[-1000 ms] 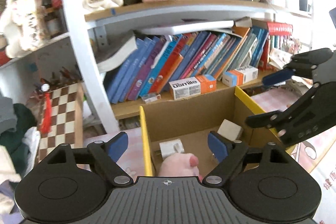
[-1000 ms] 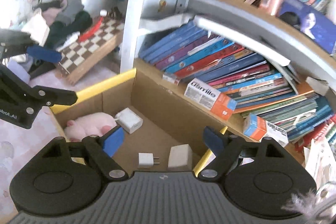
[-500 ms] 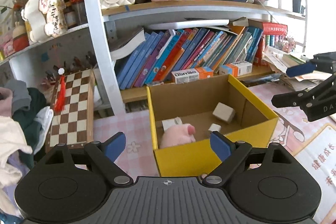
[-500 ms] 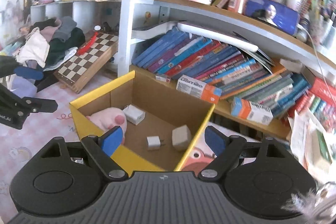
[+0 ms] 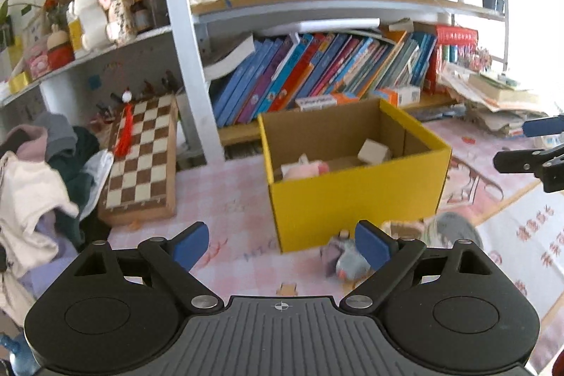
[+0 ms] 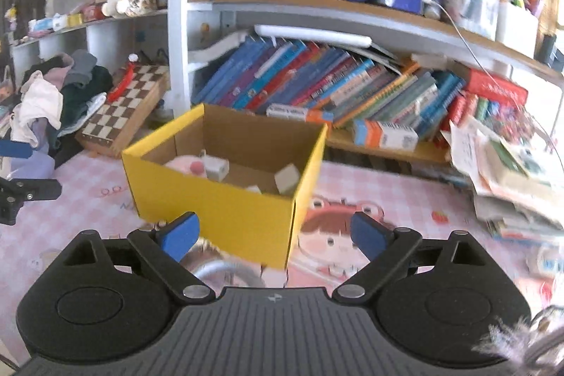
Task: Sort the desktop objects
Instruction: 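Withdraw both open tools from the box back over the table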
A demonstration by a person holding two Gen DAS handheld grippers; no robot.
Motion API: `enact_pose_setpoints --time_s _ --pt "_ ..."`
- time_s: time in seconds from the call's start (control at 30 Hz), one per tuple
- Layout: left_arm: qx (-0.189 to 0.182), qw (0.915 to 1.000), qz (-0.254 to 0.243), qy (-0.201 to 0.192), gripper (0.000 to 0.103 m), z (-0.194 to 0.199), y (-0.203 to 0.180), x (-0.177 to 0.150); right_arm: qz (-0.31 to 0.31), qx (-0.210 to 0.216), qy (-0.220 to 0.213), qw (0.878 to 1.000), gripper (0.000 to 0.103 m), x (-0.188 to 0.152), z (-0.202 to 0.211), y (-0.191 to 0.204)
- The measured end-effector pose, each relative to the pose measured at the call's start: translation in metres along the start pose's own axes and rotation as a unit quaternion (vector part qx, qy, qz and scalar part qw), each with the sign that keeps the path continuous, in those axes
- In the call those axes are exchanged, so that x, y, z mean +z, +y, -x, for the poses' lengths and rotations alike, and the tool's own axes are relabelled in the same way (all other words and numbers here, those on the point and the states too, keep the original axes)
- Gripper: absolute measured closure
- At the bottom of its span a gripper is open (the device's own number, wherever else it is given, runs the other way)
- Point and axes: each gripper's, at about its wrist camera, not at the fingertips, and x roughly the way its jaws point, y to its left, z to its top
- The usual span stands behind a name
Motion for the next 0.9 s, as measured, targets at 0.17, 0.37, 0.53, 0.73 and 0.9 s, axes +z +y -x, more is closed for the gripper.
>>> enact_pose_setpoints --time_s 0.17,0.37,0.53,0.73,0.9 --pt "0.004 0.9999 0.014 0.009 0.010 0.009 0.004 -0.018 -0.007 -0.022 0.011 1.000 0.010 -0.022 0.011 0.012" --pt "-0.009 0.9994 0.025 0.023 0.003 0.017 0.004 -0.037 -0.008 -0.037 0.031 0.999 0.010 -0.046 0.022 0.029" --pt "-0.015 0.9989 0.020 0.040 0.003 0.022 0.000 -0.052 -0.014 -0.042 0.050 0.998 0.010 -0.063 0.028 0.041" --pt "-0.020 0.9983 0.013 0.052 0.002 0.025 -0.007 -0.066 -0.015 -0.042 0.077 0.996 0.009 -0.080 0.032 0.055" --pt "-0.033 0.9973 0.007 0.065 0.002 0.024 -0.016 -0.075 -0.011 -0.039 0.097 0.994 0.009 -0.090 0.033 0.064"
